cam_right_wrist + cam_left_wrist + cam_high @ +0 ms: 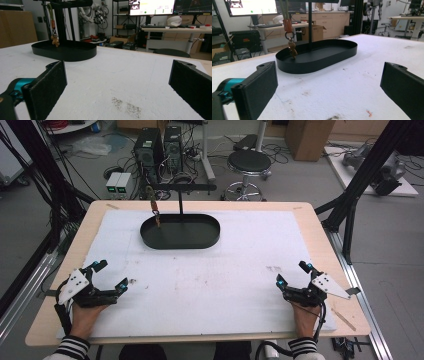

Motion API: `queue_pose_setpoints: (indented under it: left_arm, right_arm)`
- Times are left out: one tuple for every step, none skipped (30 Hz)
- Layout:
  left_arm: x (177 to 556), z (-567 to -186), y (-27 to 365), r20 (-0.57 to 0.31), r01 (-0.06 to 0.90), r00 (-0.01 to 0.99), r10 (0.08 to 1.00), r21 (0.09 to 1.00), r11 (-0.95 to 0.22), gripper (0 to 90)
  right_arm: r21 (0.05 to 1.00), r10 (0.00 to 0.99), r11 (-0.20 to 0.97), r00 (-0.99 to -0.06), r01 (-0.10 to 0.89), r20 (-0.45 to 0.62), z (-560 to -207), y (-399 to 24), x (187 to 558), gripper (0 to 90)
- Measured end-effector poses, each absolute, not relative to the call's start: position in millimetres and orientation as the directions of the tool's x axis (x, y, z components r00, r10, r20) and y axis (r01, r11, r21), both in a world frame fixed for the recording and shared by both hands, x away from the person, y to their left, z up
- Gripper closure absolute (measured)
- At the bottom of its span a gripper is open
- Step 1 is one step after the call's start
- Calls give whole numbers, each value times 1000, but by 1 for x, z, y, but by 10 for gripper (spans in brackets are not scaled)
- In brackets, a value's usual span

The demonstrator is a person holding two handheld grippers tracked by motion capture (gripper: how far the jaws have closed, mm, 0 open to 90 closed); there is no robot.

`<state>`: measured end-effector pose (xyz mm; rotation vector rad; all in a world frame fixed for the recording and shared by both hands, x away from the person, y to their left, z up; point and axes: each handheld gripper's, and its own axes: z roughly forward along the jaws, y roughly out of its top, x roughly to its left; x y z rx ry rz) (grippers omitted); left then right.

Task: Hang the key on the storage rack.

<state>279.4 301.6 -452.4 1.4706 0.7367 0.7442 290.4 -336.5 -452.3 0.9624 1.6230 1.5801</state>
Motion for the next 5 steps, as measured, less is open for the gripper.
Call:
queue_pose_setpoints:
  left_arm:
    - [279,-453,302,16,7,585,811,1000,-25,17]
    - [279,-453,302,18,4,586,810,1000,-25,17]
    - [278,-453,302,22,-2,585,811,1000,-25,17]
    - [278,-453,302,28,-8,581,814,1000,-28,17]
    - [277,-453,302,24,-11,581,813,1000,-21,17]
  right_arm:
    - [999,864,1,-504,52,26,-452,-337,290,5]
    - [999,863,0,-504,50,25,-452,-336,291,5]
    - [999,863,0,-504,50,25,-452,-336,291,5]
    - [999,862,1,-506,49,24,-452,-337,291,5]
    - [999,863,4,-504,48,21,-452,-337,291,5]
